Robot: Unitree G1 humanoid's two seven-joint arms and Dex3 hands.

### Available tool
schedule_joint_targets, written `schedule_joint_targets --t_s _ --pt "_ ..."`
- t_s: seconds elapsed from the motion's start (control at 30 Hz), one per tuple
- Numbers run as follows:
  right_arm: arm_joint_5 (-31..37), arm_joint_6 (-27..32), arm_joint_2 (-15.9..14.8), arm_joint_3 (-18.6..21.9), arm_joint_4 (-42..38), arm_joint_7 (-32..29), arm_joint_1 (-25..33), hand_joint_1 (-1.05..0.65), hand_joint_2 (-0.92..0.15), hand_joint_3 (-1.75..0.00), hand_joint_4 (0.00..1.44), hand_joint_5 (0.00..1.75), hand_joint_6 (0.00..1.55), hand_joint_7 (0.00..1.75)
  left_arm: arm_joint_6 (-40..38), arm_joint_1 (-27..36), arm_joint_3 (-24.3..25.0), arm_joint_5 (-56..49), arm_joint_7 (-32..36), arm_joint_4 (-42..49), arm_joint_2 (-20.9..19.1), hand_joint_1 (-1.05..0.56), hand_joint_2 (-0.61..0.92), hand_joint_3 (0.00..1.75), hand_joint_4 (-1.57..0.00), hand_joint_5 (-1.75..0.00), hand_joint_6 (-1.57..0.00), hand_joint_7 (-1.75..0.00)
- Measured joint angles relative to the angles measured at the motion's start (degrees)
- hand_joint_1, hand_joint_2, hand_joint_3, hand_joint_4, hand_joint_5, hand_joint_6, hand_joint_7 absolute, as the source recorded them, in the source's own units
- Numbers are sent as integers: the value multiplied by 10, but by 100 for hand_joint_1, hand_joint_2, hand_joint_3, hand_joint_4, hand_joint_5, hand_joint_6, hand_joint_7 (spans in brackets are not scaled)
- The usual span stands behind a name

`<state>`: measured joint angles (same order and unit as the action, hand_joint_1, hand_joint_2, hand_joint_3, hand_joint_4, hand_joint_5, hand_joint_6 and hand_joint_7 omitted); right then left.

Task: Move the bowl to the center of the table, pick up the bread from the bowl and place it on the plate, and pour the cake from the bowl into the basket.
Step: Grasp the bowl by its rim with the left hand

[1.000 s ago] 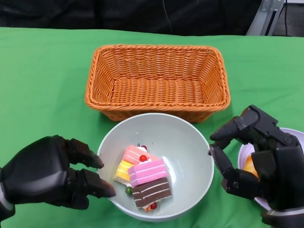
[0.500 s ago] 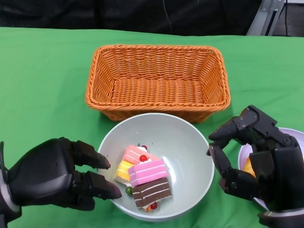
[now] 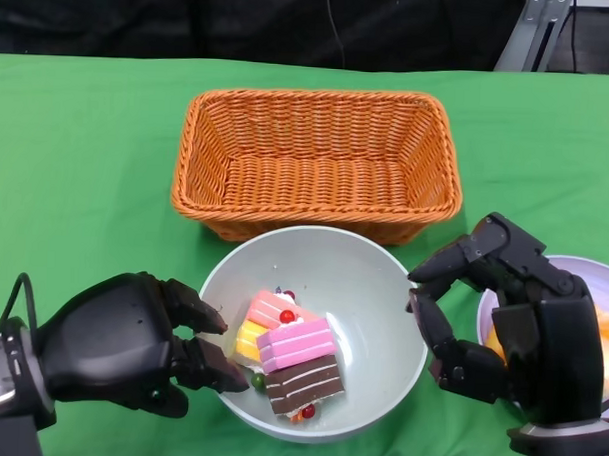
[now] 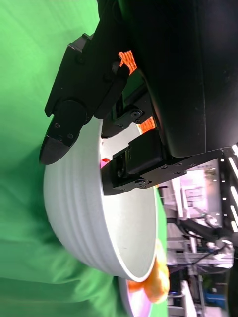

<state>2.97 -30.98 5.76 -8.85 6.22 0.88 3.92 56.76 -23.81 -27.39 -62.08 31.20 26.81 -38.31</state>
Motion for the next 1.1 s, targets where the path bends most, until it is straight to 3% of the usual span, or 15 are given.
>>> schedule_joint_targets --t_s 0.2,0.67,0.97,1.1 --pt "1 -2 1 -5 0 -1 0 -31 -54 -81 68 158 66 129 -24 7 0 22 -57 -25 0 -47 81 0 -89 0 -92 0" --pt "14 -7 4 -13 16 -9 0 -33 -58 -72 68 161 66 132 -75 19 -24 19 -108 -38 19 -49 83 0 -84 0 -88 0" --pt "25 -6 6 -14 20 -16 3 -30 -51 -87 68 159 65 133 -92 13 -51 -5 -9 9 42 -45 80 0 -90 -2 -91 -1" --pt "24 -4 6 -14 20 -16 4 -30 -50 -89 68 160 64 134 -116 12 -60 -7 4 14 51 -45 82 1 -90 -1 -91 0"
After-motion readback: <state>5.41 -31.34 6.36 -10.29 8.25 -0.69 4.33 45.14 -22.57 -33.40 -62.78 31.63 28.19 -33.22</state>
